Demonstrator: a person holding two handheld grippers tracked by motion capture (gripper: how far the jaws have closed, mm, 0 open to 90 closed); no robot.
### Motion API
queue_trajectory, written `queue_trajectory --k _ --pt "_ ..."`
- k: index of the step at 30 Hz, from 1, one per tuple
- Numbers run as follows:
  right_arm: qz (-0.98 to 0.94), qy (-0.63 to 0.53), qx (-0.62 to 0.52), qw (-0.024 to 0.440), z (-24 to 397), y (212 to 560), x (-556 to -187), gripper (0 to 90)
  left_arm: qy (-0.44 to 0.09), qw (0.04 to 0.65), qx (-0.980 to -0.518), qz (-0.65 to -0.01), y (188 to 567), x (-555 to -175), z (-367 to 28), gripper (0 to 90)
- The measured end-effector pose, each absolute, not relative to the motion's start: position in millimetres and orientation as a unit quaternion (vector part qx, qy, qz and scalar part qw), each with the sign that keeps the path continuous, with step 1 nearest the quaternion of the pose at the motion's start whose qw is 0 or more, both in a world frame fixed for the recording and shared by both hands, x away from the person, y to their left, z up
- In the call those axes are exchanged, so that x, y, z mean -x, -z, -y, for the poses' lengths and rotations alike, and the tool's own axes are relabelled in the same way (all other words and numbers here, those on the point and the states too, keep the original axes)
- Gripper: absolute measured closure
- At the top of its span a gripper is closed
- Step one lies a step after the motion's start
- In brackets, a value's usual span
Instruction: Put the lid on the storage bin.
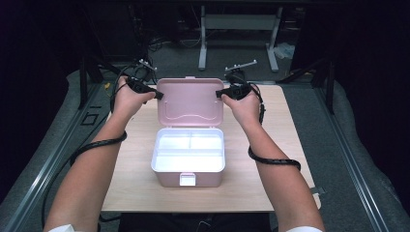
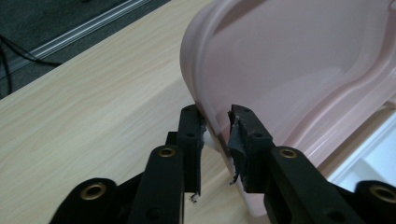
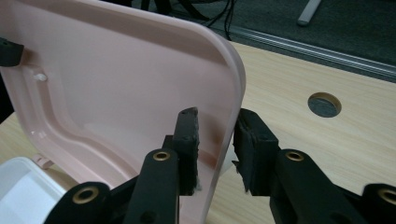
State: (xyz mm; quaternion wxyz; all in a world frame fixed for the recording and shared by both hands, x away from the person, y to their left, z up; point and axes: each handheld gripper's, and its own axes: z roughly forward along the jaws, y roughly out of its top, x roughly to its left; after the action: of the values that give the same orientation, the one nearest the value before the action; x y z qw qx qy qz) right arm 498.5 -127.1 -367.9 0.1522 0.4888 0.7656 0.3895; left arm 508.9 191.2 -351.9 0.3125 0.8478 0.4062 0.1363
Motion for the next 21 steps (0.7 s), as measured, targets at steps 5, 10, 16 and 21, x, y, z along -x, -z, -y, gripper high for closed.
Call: queue_trajectory --k 5,10,16,21 --pt "-0.768 -0.400 -0.475 0.155 128 363 -491 68.8 -0.132 0.344 -0.840 -0.399 344 -503 -198 66.6" --pt "-0.775 -0.407 -0.459 0.153 129 359 -481 64.8 -0.133 0.352 -0.841 -0.389 337 -493 -200 62.2" --pt "-0.782 -0.403 -0.445 0.170 127 352 -468 60.9 -0.136 0.361 -0.842 -0.377 333 -480 -203 61.0" --pt "-0.785 -0.404 -0.434 0.181 126 349 -457 59.2 -0.140 0.362 -0.850 -0.357 328 -463 -205 60.8"
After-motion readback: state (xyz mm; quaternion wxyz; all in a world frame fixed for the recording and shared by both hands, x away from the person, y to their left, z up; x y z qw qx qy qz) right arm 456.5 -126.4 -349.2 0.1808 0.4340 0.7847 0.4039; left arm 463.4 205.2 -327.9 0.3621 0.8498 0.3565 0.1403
